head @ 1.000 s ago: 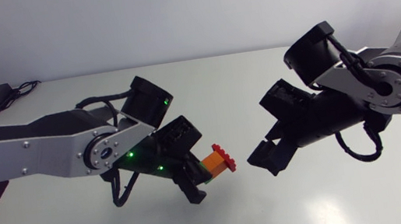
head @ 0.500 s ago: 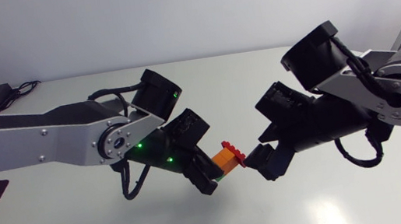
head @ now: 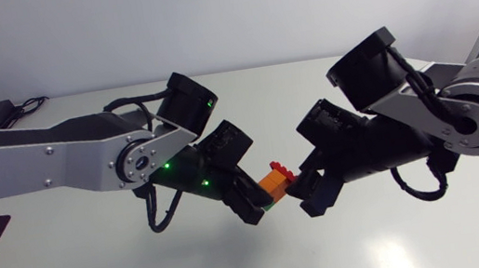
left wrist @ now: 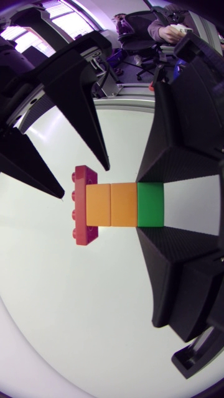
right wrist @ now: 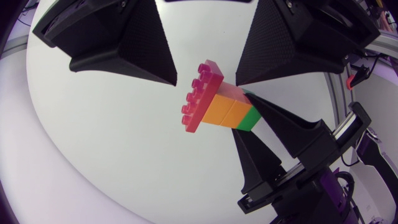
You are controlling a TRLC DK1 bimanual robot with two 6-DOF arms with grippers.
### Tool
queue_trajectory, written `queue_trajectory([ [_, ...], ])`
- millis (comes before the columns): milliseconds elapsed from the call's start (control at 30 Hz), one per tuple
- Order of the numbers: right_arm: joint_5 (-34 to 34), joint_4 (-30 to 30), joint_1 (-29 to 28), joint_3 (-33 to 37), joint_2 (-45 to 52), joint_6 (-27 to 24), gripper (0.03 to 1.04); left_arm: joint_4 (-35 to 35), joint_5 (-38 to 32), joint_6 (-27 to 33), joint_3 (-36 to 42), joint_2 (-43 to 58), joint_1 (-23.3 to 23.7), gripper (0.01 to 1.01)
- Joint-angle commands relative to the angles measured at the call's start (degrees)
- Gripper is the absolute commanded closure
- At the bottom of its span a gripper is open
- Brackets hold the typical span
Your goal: Disassemble duplo
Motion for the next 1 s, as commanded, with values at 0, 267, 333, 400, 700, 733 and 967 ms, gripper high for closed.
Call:
queue_trajectory([
  [0, 0.51, 0.76, 0.49, -1.79, 1.16, 0.78, 0.58, -0.27, 1.17, -1.18, 1.08, -0.99, -0.36, 0.798],
  [267, -0.02, 1.64, 0.85, -2.58, 2.21, -0.36, 0.81, -0.27, 1.70, -0.74, 0.20, -2.22, -0.62, 0.798],
  [333, -0.81, 1.38, 0.85, -2.76, 2.39, -0.63, 0.84, -0.27, 1.70, 0.05, -0.33, -2.84, -0.71, 0.798],
  [400, -2.39, 0.68, 0.85, -2.76, 2.13, -1.07, 0.84, -0.27, 1.70, 0.76, -0.95, -3.19, -0.88, 0.798],
  [700, -4.85, 0.32, -1.18, -2.41, 1.77, -2.12, 0.85, -0.27, 1.70, 3.57, -4.11, -6.09, -2.38, 0.798],
  [733, -4.94, 0.68, -2.85, -2.32, 2.04, -2.47, 0.85, -0.36, 1.70, 3.92, -4.37, -6.35, -2.38, 0.798],
  [967, -4.68, 3.22, -11.46, -4.87, 5.20, -4.85, 0.84, -0.97, 1.26, 5.24, -5.87, -7.93, -1.68, 0.797],
])
